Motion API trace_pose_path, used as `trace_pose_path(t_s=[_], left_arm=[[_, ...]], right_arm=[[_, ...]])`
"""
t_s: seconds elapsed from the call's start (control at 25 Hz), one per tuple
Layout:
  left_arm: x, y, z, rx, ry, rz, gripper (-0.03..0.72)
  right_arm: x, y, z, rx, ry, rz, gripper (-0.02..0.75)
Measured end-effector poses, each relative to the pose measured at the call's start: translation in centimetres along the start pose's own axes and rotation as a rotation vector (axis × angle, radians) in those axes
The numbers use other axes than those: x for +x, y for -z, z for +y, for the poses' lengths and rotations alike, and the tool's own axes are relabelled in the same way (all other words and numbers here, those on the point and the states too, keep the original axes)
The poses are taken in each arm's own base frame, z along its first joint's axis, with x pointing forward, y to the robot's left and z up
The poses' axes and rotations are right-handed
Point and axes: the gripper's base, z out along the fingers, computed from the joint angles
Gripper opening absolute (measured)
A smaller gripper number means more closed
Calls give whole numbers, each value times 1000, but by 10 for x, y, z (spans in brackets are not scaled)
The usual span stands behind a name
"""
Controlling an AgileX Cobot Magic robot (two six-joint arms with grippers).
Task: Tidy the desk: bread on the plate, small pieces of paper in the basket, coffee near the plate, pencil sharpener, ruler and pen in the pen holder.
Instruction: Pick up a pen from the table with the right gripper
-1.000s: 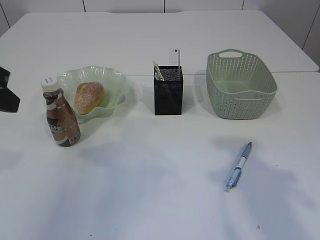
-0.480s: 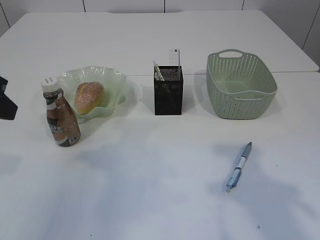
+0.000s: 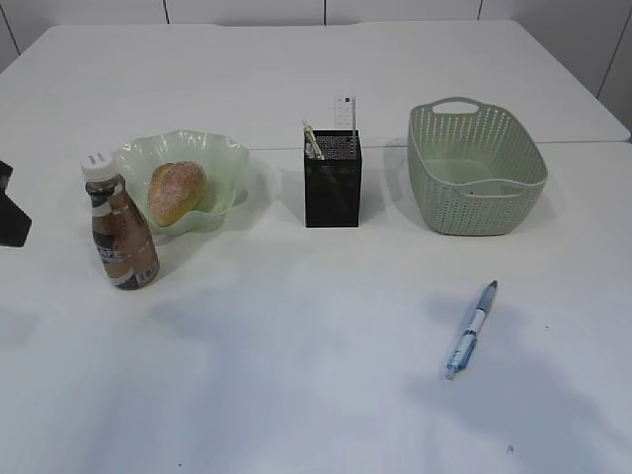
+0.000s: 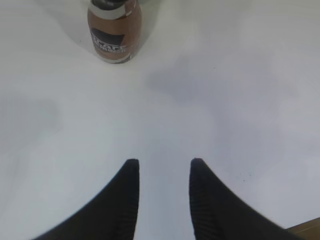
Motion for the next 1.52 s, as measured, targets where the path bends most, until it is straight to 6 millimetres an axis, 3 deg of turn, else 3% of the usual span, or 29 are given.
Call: trace_pose_path(t_s=[0.4,0.84,1.36,1.52], left_arm=[[0,0,0,0,0,2,239],[0,0,0,0,-2,2,239],[0,0,0,1,-2,-4,239],[0,0,0,1,-2,-5,239]], right_arm=[[-1,1,1,-3,-73,4,235],[-47,-7,7,23,-132,34,235],[-71,-41,-5,122,-199,67,235],[-79,-61,-8,122,-228,110,235]])
